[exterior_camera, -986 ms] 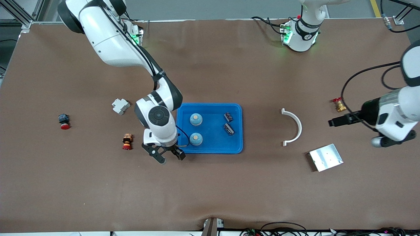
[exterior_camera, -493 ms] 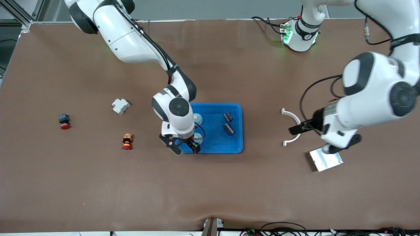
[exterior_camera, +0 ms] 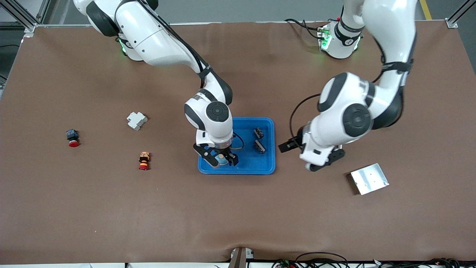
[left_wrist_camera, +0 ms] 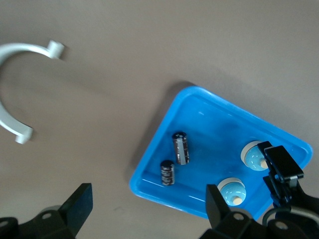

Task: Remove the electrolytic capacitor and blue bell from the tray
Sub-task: 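Grasp the blue bell with the right gripper while the left gripper grasps the capacitor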

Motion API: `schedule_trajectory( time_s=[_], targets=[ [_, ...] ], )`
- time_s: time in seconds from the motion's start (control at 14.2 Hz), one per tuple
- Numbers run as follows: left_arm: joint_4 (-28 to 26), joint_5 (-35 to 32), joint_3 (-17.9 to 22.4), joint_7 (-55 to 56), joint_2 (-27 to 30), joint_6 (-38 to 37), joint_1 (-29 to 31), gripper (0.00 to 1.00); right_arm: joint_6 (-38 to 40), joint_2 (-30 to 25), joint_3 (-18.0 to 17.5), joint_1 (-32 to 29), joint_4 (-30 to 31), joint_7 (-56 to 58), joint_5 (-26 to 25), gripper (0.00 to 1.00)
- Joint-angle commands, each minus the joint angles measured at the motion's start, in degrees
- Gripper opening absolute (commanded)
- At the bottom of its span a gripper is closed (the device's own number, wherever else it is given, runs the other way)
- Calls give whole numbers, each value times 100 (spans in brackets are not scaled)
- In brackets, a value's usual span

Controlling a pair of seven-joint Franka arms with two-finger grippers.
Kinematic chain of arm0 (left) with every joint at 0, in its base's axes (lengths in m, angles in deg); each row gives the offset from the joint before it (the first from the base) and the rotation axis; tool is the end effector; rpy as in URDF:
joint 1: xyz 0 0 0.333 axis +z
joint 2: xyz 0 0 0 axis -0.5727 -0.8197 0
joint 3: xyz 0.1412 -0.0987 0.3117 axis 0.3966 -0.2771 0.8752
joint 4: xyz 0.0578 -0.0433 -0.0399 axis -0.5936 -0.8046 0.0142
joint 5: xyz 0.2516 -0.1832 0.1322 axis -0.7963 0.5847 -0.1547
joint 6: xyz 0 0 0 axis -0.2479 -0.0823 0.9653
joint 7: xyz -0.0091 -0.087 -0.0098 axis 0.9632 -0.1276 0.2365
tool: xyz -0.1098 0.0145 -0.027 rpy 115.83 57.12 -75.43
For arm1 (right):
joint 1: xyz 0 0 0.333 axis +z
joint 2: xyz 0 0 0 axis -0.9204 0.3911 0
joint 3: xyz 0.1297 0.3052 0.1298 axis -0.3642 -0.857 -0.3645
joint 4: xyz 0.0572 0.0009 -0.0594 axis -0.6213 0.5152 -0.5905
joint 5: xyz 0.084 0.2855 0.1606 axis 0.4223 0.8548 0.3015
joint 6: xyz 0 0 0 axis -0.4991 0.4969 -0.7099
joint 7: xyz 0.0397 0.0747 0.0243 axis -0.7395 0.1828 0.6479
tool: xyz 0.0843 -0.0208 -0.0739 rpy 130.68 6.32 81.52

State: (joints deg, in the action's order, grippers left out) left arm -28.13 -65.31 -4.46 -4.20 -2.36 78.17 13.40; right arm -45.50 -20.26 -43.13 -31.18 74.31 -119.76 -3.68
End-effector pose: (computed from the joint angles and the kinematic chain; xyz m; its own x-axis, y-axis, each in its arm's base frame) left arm 0.5923 -0.3116 0.4335 0.8775 0.4145 -0.2413 0.4454 -0.8909 0.0891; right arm 0.5745 0.4511 0.2696 0.7173 -0.6832 0.1372 -0.6773 -0.7298 -0.0929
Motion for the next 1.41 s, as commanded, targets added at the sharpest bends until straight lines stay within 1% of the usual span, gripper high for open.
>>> schedule_trajectory(
  time_s=[0.0,0.14,0.21,0.28,0.35,0.56,0.63,0.7,0.77,0.84,1.13,1.34],
  targets=[
    [51,3,69,235,-333,241,-288,100,45,103,44,59,-74,-104,-70,100],
    [51,-14,104,533,-614,548,-508,100,27,217,44,42,-83,-95,-105,100],
    [51,-206,113,709,-702,654,-640,100,19,261,52,42,-83,-87,-123,100],
    [51,-486,96,902,-738,742,-702,100,19,297,52,42,-91,-69,-131,100],
    [51,-619,87,1052,-799,856,-711,100,19,306,52,33,-91,-69,-123,100],
    [77,-621,104,1150,-1080,1277,-869,100,19,306,52,33,-109,-69,-105,100],
    [77,-629,104,1237,-1159,1488,-878,100,19,306,52,42,-109,-17,-114,88],
    [77,-629,104,1307,-1230,1664,-878,100,19,297,52,50,-109,27,-114,57],
    [77,-638,104,1334,-1309,1813,-887,100,19,297,44,50,-118,36,-105,10],
    [77,-638,104,1335,-1379,1937,-922,100,-8,297,44,59,-135,-7,-105,0],
    [86,-638,104,1422,-1608,2368,-1001,100,88,227,9,24,-162,10,-53,0],
    [77,-638,104,1598,-1696,2386,-1037,100,263,34,-53,-46,-179,71,0,0]
  ],
)
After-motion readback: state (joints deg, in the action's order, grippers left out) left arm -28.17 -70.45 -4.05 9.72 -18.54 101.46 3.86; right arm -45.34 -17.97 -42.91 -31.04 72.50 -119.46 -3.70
